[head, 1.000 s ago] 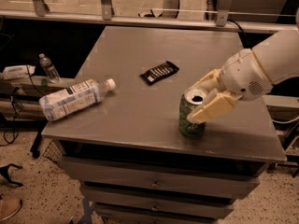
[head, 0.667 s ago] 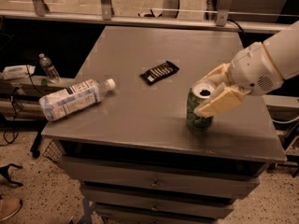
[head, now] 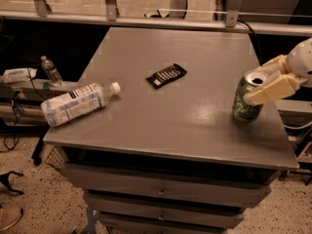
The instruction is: Move green can near rxbar chocolate
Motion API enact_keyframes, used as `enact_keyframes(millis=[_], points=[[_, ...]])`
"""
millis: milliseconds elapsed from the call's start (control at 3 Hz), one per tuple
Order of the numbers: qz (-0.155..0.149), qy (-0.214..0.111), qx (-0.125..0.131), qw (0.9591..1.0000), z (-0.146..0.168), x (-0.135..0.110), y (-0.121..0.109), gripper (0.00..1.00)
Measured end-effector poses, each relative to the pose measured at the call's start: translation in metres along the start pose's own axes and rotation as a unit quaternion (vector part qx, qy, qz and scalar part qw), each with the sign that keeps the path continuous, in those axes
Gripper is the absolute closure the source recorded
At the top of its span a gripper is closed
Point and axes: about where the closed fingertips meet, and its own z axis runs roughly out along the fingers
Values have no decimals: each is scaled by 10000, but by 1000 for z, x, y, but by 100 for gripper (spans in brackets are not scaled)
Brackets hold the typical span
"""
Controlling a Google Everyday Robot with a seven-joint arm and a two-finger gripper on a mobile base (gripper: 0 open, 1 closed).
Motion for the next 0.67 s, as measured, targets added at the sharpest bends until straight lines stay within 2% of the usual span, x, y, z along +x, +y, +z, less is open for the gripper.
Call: enact_keyframes(millis=[333,667], points=[[0,0,0,10000,0,0,0,100],[47,-147,-33,9999,7,-3,-2,100]])
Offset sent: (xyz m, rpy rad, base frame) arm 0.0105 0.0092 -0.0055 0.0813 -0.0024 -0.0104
